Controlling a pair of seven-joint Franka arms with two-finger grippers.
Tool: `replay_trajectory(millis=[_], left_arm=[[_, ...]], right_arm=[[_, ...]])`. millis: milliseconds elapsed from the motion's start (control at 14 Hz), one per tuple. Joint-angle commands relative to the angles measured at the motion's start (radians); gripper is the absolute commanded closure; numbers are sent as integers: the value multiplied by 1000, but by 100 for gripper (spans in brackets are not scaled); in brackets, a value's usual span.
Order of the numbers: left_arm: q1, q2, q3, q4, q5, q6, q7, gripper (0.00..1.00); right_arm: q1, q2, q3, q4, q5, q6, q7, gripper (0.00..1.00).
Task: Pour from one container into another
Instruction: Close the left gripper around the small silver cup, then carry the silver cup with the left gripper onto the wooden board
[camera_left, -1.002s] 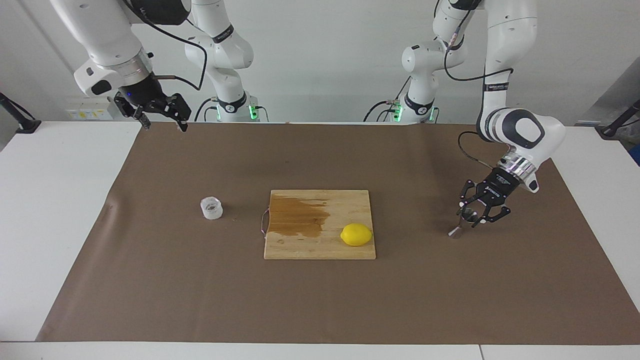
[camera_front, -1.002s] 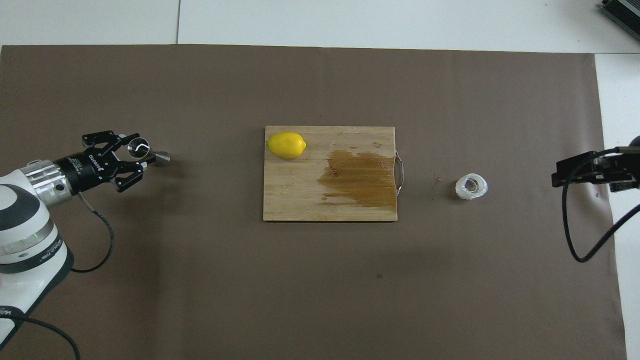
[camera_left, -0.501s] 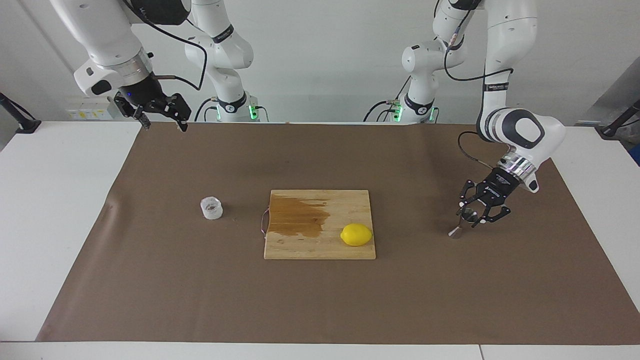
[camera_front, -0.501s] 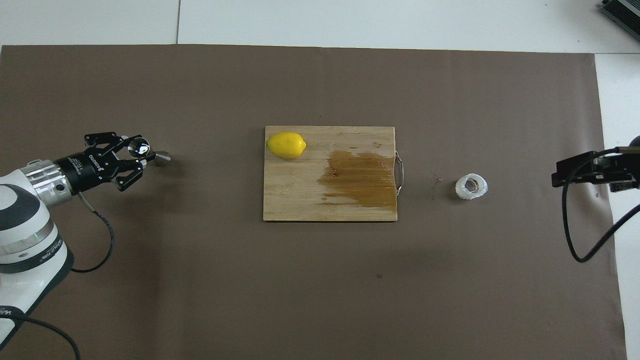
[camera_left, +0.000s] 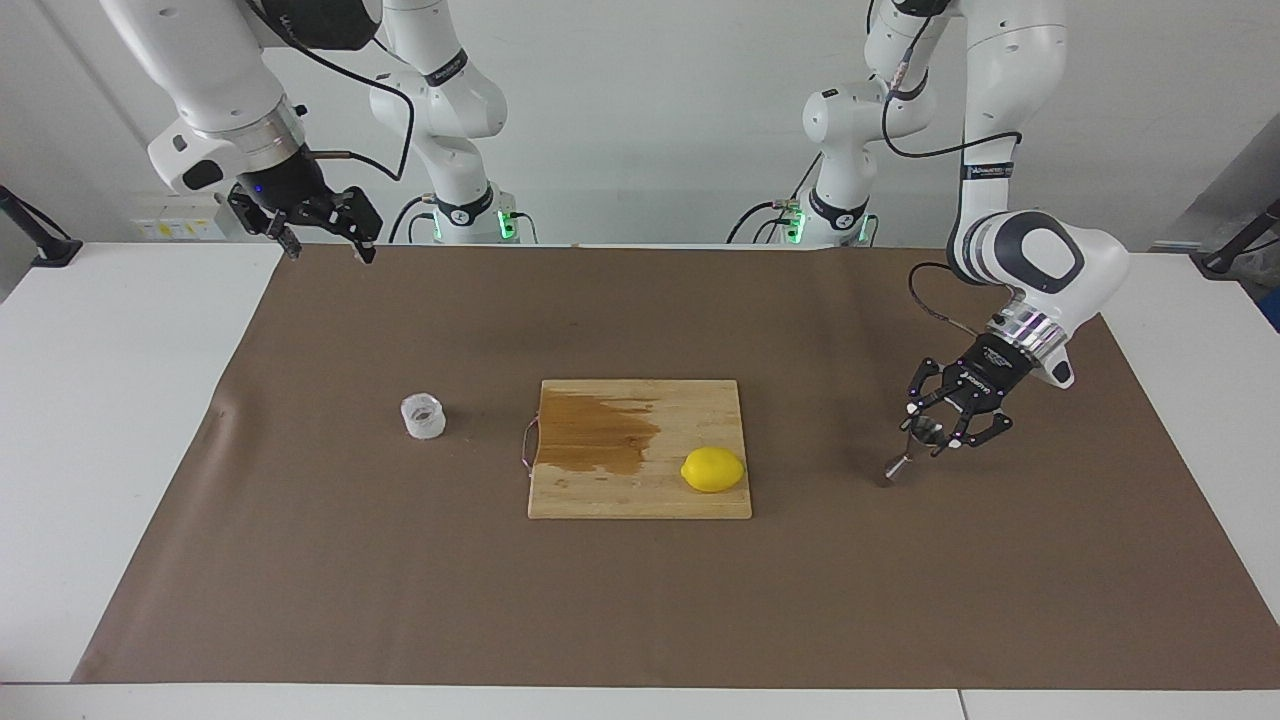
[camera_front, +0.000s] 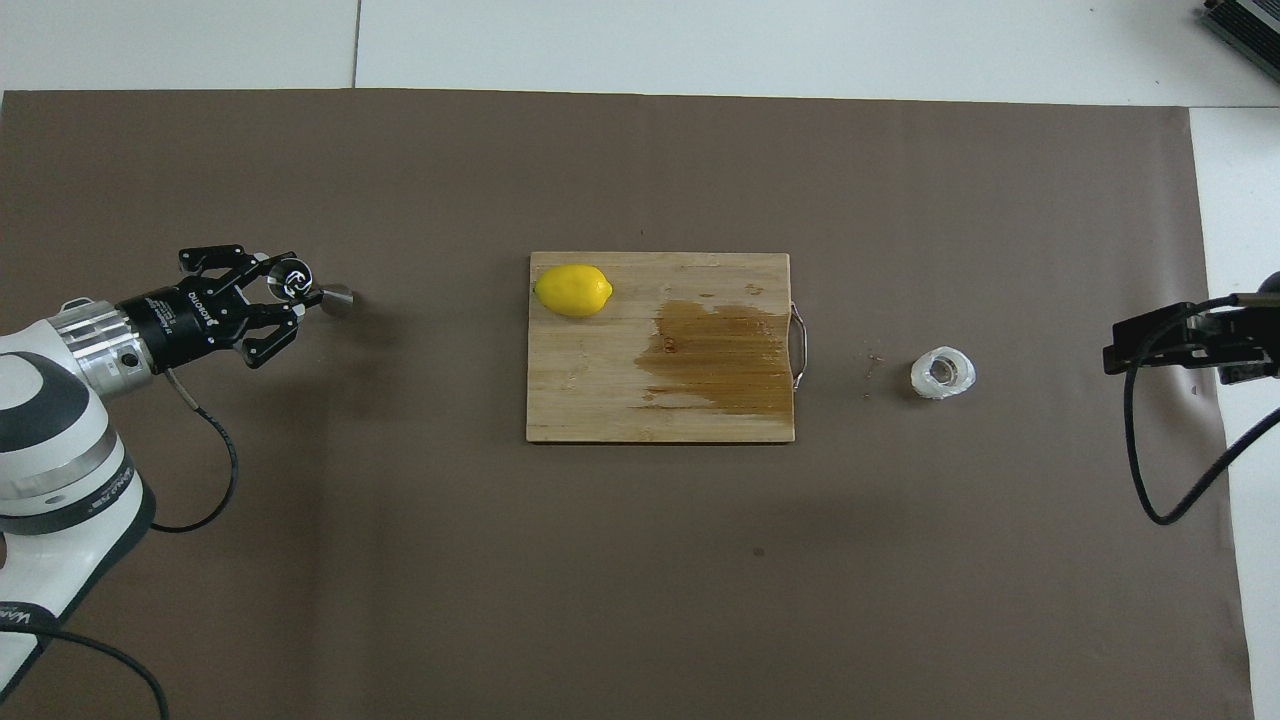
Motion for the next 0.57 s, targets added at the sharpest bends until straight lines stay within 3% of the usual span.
replay_trajectory(millis=[0,501], left_arm=[[-86,-62,10,-4,17,4,-112,100],[-349,-42,-1,94,66,142,-376,100]], right_arm=[[-9,-16,3,-14,19,-6,-1,0],[-9,-16,4,-14,19,-7,-1,0]])
